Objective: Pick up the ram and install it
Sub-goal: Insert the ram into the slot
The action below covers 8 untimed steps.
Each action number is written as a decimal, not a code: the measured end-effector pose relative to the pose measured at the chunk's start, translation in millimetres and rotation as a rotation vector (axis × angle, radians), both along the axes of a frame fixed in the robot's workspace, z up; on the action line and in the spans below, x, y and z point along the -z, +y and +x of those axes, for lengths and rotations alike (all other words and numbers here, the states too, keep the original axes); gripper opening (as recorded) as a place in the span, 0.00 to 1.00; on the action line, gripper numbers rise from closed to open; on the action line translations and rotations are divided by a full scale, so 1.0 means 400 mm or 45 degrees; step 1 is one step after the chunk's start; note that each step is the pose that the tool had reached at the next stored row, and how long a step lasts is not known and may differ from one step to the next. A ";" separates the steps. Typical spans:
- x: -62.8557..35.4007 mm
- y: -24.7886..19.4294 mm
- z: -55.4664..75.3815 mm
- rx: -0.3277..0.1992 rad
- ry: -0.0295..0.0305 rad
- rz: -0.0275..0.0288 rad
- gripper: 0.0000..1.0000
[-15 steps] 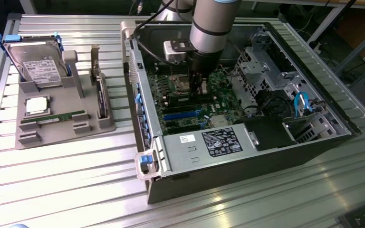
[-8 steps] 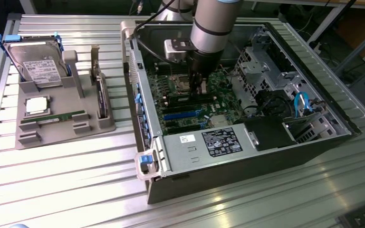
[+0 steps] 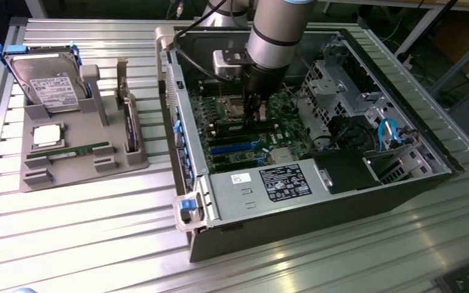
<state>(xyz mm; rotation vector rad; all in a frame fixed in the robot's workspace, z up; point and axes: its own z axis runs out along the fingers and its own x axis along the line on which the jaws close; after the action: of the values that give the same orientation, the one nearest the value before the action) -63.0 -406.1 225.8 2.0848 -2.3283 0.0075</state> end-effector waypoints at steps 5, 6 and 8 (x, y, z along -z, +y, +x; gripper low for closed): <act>-0.007 0.000 0.002 0.000 0.0078 -0.0001 0.14; -0.007 0.000 0.002 0.000 0.0078 -0.0001 0.14; -0.008 0.000 0.002 0.000 0.0079 -0.0002 0.14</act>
<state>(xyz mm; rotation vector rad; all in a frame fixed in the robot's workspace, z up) -62.1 -406.2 229.0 2.0816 -2.3248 0.0012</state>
